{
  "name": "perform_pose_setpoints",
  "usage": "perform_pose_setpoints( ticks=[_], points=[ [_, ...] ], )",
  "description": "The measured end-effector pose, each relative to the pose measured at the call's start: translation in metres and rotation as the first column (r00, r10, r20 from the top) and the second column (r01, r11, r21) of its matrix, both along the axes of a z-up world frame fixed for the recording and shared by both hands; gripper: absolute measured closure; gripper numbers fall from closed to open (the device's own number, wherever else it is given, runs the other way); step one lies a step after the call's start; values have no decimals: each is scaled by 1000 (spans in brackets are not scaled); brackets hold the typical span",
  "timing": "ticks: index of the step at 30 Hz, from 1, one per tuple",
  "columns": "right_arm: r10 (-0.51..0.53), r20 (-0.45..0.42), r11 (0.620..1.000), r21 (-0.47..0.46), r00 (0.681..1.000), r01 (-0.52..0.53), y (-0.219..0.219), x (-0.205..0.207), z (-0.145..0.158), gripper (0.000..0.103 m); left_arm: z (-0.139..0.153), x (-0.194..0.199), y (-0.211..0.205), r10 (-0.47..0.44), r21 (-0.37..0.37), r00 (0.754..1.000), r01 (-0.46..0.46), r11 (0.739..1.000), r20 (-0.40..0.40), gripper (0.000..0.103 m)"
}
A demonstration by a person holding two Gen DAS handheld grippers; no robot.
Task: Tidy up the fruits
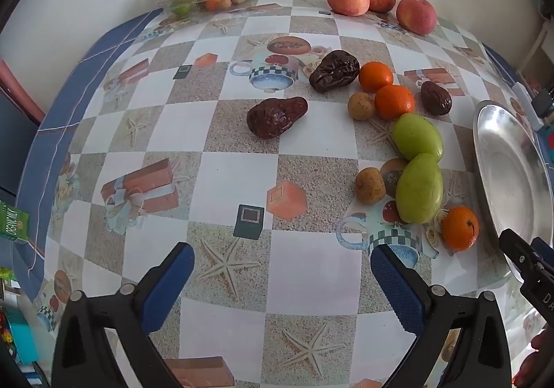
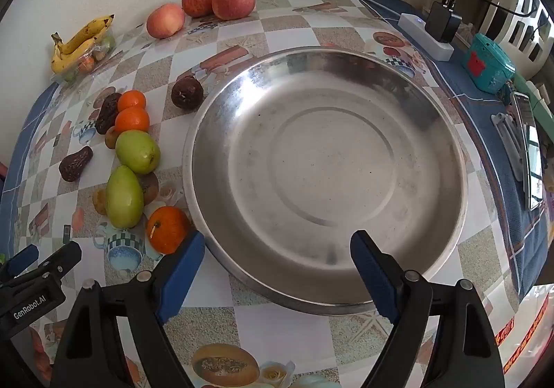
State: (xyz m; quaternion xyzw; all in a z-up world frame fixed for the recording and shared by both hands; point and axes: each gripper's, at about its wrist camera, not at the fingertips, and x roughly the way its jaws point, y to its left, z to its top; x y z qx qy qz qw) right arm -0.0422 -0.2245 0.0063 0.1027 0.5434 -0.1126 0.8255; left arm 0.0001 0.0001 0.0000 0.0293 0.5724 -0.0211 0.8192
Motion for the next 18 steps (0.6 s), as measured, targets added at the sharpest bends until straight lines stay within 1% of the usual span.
perform_pose_setpoints(
  ticks=[10,13,16,18],
  points=[
    [1,3,1000,2,1000,-1,0,1,1,16,0,-4,-3,5,-11,1000,-5,1000,-2,0],
    [3,5,1000,3,1000,-3,0,1,1,16,1,-1,1,8,-30,1000,-8,1000,-1,0],
    [3,5,1000,3,1000,-3,0,1,1,16,1,-1,0,8,-29,1000,-8,1000,-2,0],
    [2,5,1000,2,1000,-2,0,1,1,16,2,-1,0,4,-36,1000,-4,999,9,0]
  ],
)
